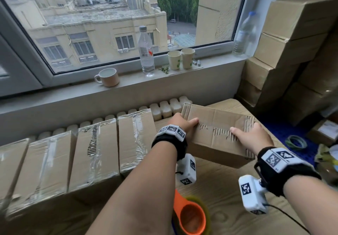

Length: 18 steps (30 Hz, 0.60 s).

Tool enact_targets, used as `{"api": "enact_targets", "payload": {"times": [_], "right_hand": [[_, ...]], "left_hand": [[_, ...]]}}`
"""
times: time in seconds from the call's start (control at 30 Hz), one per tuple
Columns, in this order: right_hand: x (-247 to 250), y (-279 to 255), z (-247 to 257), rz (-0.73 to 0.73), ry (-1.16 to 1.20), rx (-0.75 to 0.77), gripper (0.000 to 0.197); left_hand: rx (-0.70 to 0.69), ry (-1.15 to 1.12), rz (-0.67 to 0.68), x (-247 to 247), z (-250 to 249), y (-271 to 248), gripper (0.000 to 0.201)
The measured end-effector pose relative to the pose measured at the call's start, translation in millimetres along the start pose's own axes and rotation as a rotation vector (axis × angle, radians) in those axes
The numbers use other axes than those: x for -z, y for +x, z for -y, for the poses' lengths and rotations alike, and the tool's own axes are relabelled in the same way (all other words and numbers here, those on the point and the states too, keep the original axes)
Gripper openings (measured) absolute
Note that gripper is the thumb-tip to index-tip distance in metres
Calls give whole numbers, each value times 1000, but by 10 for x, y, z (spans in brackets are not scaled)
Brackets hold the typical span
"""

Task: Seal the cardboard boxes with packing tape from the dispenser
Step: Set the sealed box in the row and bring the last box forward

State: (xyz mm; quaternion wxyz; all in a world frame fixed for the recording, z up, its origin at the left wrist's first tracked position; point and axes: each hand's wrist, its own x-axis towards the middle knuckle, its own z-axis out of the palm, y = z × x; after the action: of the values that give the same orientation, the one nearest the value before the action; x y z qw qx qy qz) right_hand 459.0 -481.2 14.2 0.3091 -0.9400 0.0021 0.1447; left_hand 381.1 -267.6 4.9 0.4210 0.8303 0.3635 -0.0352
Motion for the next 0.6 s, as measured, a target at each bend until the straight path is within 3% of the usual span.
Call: {"api": "enact_targets", "payload": {"times": [0.2, 0.6], "right_hand": [[274, -412, -79, -63, -75, 66, 71], [731, -1170, -343, 0, -214, 246, 65]], "left_hand": [[-36, 75, -8, 84, -17, -472, 65], [56, 27, -127, 9, 188, -1649, 76]]}}
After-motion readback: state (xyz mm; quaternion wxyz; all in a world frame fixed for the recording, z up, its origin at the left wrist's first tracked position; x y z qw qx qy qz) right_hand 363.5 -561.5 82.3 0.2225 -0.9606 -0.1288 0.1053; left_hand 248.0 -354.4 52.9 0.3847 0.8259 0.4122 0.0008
